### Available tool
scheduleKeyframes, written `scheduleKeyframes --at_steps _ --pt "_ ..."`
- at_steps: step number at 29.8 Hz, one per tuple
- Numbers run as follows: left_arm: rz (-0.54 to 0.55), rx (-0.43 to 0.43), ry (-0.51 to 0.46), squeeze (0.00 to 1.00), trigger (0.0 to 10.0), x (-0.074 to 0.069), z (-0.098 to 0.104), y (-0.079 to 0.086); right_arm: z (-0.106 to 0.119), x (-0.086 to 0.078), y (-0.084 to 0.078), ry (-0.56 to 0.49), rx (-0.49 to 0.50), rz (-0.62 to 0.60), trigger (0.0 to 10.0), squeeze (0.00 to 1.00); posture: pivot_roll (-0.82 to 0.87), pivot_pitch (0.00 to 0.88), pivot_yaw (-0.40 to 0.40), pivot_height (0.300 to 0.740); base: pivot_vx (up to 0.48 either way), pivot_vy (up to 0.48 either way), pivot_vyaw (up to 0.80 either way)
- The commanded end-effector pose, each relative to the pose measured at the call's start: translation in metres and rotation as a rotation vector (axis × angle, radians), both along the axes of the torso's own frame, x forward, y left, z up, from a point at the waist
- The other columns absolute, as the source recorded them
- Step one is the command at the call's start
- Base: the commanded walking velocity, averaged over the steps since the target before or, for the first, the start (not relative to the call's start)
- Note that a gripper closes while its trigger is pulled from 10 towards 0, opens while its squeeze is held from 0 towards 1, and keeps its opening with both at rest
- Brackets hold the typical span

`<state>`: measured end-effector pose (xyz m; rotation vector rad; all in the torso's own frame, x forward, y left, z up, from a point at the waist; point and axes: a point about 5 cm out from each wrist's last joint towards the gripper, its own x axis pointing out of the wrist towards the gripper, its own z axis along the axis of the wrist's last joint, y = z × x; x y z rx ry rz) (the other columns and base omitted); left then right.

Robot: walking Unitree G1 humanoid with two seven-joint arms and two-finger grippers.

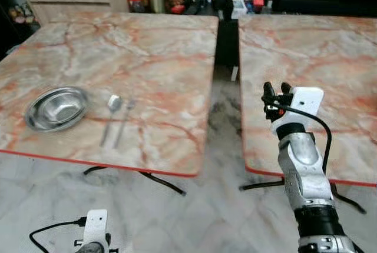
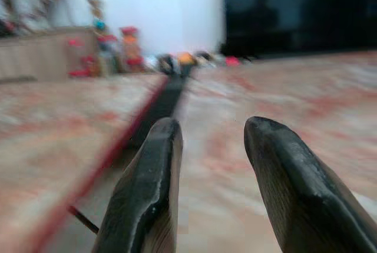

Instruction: Setting the table

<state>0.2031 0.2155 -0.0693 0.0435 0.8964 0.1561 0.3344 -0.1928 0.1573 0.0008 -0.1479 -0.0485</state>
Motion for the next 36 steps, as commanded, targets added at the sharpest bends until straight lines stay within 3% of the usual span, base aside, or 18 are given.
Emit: scheduleKeyframes --at_steps 1,16,25,29,36 --pt "0.01 0.012 0.015 0.0 10.0 -0.003 0.0 0.006 0.005 0.002 0.003 -0.017 0.006 0.003 10.0 0.0 0.0 0.143 0.051 0.74 0.0 -0.472 0.0" --pt "0.004 0.011 0.012 0.0 10.0 -0.001 0.001 0.007 -0.002 -0.005 -0.001 -0.008 0.01 -0.018 10.0 0.0 0.0 0.155 0.051 0.74 0.0 -0.472 0.0" --pt "-0.004 0.012 0.013 0.0 10.0 0.0 0.001 0.007 -0.012 -0.046 -0.016 -0.047 -0.024 -0.084 10.0 0.0 -0.02 0.158 0.055 0.74 0.0 -0.469 0.0" --pt "-0.008 0.013 0.013 0.0 10.0 0.0 0.002 0.008 -0.015 -0.053 -0.017 -0.038 -0.043 -0.087 10.0 0.0 -0.03 0.158 0.058 0.74 0.0 -0.453 0.0" --pt "-0.007 0.014 0.01 0.0 10.0 0.001 0.002 0.009 -0.021 -0.078 -0.024 -0.014 -0.08 -0.146 10.0 0.0 -0.03 0.156 0.057 0.74 0.0 -0.077 0.0"
